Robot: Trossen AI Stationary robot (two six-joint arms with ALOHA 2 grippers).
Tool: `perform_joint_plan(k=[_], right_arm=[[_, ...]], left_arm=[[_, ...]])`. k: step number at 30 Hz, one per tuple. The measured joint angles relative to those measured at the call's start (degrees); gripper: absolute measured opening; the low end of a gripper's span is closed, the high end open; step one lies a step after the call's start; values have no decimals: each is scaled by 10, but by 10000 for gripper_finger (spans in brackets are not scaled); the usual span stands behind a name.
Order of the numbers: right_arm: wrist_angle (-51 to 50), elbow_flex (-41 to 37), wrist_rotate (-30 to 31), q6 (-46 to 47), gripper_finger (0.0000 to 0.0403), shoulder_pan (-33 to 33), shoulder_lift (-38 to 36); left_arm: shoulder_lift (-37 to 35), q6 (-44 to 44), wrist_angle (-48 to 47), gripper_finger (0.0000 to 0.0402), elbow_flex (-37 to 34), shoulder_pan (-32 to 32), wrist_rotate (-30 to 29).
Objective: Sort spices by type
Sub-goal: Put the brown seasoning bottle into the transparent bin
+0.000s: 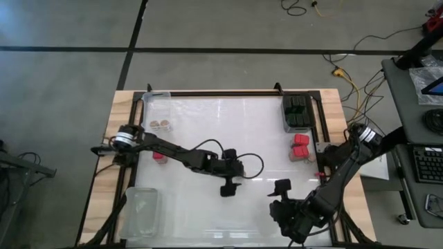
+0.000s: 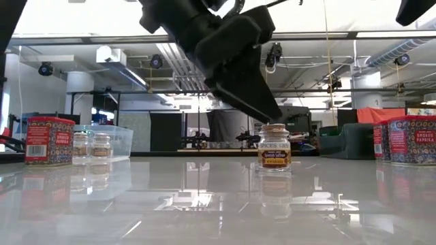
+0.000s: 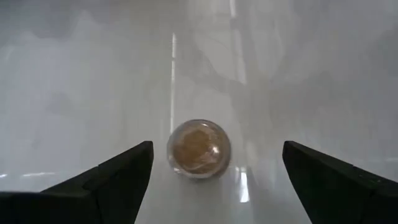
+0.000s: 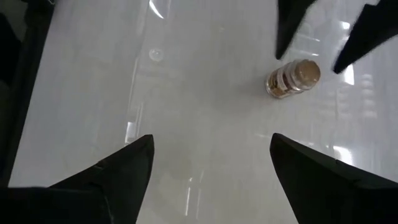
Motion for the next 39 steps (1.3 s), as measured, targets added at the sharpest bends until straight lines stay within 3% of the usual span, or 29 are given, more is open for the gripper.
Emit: perform_joint_plan(k=[11,18,30,39], right_arm=[[7,0,-2,10,325,1,24],[6,0,-6,42,313,4,24],[9,1,-7,49,289,4,24],[9,1,-19,64,296,4,24]], left_arm=[[41,9,59,341,-2,18,5],[41,10,64,340,-1,21,4],[42,-15,64,284,-1,22,4],[42,-5,65,277,-1,22,9]])
